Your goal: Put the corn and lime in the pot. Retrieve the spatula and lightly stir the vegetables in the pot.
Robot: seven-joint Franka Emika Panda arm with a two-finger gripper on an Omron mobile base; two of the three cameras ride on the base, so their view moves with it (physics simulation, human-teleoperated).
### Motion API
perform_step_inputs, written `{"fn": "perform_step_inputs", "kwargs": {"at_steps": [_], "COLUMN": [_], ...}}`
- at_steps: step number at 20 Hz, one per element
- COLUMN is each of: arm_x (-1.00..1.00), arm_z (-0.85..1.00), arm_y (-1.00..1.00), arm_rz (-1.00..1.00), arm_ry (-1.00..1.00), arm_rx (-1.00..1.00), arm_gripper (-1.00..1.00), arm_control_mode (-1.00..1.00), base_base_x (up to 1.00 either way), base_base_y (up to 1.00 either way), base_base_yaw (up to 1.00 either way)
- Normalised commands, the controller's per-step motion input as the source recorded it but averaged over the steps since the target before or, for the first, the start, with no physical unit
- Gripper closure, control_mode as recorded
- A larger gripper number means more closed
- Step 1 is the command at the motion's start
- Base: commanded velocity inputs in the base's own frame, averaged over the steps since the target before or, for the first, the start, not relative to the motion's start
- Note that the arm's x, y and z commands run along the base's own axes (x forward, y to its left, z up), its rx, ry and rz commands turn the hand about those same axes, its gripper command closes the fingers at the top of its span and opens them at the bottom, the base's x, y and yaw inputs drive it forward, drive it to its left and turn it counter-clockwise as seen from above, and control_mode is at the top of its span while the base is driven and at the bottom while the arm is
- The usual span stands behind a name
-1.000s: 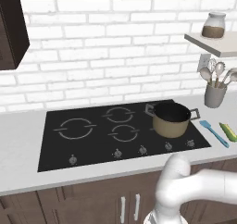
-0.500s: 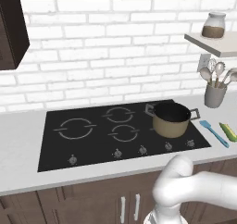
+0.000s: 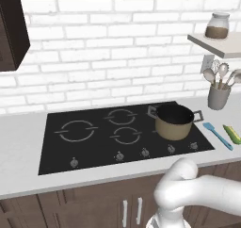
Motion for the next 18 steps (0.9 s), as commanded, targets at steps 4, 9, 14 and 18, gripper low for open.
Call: {"fn": "perform_step_inputs", "kwargs": {"at_steps": [4,9,14,18], "arm_x": [0.3,0.39,0.09,0.0], "arm_z": [-0.21,-0.24,-0.26,-0.08], "arm_y": [-0.05,-0.19,-0.25,-0.05], "arm_rz": [0.09,0.03,0.02,0.03], "arm_ry": [-0.07,-0.01,0.0,0.0], "arm_rx": [-0.1,-0.17,-0.16,-0.05], "arm_gripper": [-1.0,-1.0,1.0,1.0], "arm_control_mode": [-1.0,-1.0,-1.0,-1.0], "base_base_x": [0.0,0.0,0.0,0.0], "base_base_y": [0.0,0.0,0.0,0.0], "base_base_yaw": [0.0,0.0,0.0,0.0]}}
